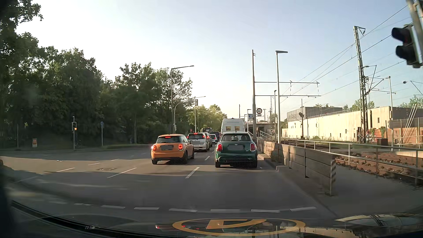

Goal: Follow the waypoints while adhering to traffic rules and regulations

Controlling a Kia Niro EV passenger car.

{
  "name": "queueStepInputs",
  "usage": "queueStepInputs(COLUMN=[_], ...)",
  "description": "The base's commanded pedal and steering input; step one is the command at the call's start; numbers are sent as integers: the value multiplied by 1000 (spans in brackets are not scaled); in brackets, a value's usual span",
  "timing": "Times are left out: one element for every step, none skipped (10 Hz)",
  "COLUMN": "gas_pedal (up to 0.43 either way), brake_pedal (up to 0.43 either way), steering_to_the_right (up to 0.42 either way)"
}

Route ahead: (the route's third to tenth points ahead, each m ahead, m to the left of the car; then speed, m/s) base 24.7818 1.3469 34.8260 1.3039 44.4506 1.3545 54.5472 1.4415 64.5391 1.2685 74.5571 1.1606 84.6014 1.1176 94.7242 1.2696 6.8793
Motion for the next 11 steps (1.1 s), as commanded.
queueStepInputs(gas_pedal=[0, 0, 0, 0, 0, 0, 0, 0, 0, 0, 0], brake_pedal=[12, 12, 6, 6, 6, 0, 0, 0, 0, 0, 0], steering_to_the_right=[5, 6, 5, 6, 6, 6, 6, 5, 5, 5, 5])
